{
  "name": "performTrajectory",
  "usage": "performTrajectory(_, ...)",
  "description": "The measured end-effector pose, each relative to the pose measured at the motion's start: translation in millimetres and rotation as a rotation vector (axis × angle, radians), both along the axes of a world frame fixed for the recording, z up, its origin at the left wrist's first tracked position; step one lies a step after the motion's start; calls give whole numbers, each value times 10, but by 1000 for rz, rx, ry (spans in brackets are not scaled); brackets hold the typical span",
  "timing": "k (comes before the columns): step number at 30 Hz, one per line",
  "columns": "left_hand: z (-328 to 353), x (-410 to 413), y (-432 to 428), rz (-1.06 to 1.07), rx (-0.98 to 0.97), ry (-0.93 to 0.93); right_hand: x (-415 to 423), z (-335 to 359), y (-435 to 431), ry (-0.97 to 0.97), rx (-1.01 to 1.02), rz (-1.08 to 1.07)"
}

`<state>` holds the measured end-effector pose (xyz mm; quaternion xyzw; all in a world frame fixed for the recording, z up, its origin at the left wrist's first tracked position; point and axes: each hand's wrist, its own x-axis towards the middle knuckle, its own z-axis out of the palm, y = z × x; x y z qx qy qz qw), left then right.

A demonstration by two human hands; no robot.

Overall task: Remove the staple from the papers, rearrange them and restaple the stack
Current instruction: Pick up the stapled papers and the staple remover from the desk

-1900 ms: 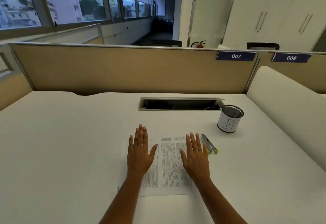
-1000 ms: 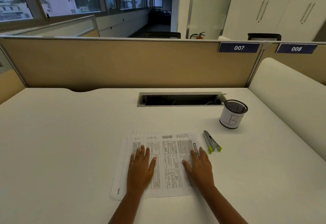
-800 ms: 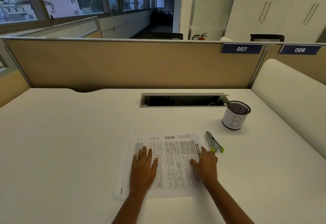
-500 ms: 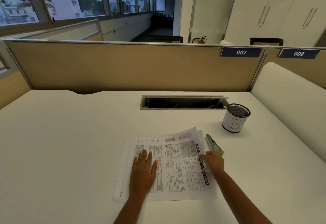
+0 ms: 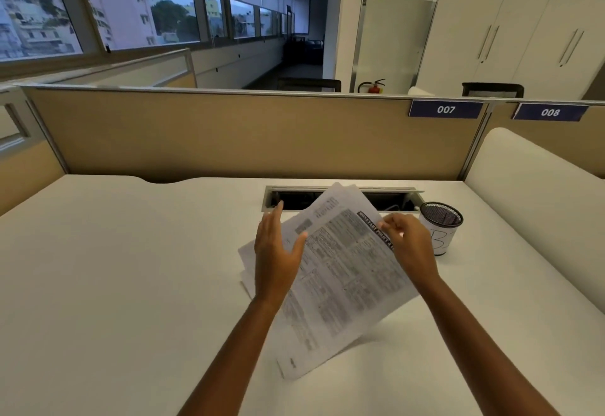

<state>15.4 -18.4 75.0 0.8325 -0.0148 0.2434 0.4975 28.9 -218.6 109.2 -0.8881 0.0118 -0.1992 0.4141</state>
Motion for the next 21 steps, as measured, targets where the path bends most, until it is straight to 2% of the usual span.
performTrajectory(4, 454, 140, -79, -103, -29, -54, 11, 308, 19, -22, -42, 94)
performTrajectory(8, 682, 225, -88, -271, -180, 90, -30, 472, 53, -76, -81, 133)
performTrajectory(11, 711, 242, -66, -312, -241, 141, -54, 560, 71, -105, -121, 119)
performTrajectory(13, 711, 233, -54, -348, -298, 150, -65, 597, 100, -168, -172, 63)
performTrajectory(16, 707, 209, -48, -354, -484, 163, -68, 589, 128, -262, -249, -92)
performTrajectory(21, 680, 183, 12, -363, -717, 224, -54, 505, 70, -205, -114, -172)
